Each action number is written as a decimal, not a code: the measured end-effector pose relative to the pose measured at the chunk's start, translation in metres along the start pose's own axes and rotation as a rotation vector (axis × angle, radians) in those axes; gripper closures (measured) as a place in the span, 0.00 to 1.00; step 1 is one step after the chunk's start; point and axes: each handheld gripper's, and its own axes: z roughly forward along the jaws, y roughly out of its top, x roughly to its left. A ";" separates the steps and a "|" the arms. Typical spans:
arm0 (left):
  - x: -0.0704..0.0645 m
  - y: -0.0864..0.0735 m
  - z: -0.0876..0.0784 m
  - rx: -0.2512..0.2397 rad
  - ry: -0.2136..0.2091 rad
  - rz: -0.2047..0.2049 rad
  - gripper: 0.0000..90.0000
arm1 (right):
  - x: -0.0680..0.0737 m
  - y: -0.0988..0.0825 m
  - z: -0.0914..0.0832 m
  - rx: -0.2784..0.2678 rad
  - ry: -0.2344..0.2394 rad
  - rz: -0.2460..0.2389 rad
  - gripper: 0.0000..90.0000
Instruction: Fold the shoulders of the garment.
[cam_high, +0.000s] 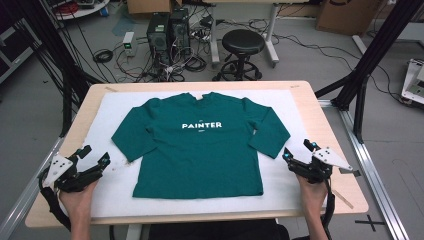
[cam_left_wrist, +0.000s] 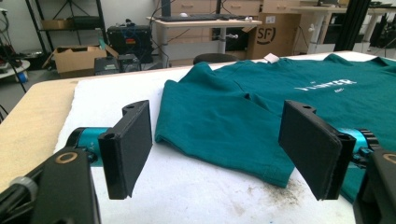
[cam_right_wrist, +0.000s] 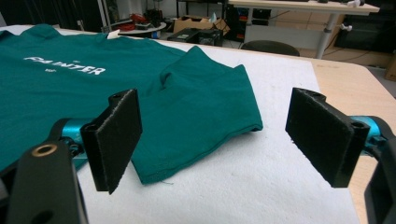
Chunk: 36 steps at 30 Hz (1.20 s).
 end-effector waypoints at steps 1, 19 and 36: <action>0.000 0.000 0.000 0.002 0.000 -0.002 0.29 | 0.000 0.000 0.000 0.000 -0.001 0.002 0.21; 0.000 0.001 0.002 0.022 -0.002 0.006 0.29 | -0.003 0.001 0.002 0.022 0.041 0.013 0.21; -0.005 0.003 0.008 0.083 0.028 0.042 0.30 | -0.003 0.001 0.002 0.024 0.010 0.028 0.21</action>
